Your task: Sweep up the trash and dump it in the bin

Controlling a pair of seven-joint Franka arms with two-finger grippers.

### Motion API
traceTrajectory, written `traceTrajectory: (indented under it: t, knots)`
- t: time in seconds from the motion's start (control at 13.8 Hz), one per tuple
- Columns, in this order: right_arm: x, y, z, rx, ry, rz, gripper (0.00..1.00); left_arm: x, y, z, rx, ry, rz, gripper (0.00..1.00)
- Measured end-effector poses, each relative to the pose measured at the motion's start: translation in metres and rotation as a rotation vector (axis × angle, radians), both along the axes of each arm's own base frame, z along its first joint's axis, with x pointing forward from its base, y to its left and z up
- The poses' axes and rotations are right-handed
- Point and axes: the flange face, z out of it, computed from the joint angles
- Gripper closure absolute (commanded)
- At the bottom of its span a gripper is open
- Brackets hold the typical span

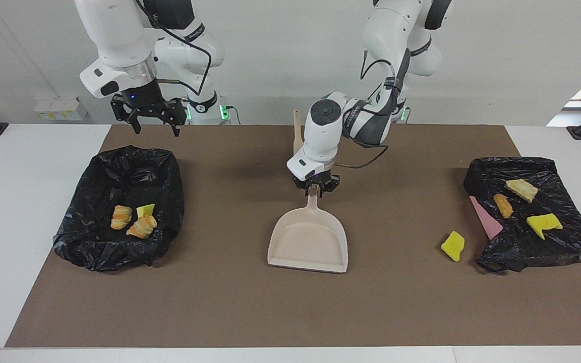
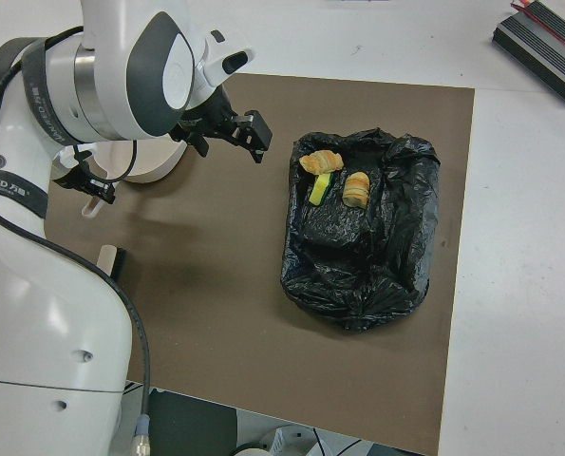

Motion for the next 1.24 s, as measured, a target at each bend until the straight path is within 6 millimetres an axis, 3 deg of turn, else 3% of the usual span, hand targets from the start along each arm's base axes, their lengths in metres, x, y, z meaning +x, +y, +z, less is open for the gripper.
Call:
traceTrajectory:
  t: [0.15,0.51,0.73,0.95,1.24]
  knots:
    - [-0.004,0.002,0.001,0.015,-0.001,0.0,0.0,0.028,0.041,0.021,-0.006,-0.017,0.075,0.0]
    - [-0.01,0.004,0.015,0.031,-0.027,0.0,0.0,0.092,0.174,0.056,-0.02,-0.063,0.265,0.0]
    - [-0.011,0.005,0.028,0.034,-0.043,0.0,0.0,0.117,0.25,0.066,-0.015,-0.089,0.202,0.0]
    - [-0.013,0.005,0.039,0.036,-0.047,0.0,0.0,0.126,0.311,0.084,-0.007,-0.117,0.151,0.0]
    - [-0.016,0.005,0.049,0.036,-0.043,0.0,0.0,0.108,0.358,0.128,0.007,-0.092,0.177,0.0]
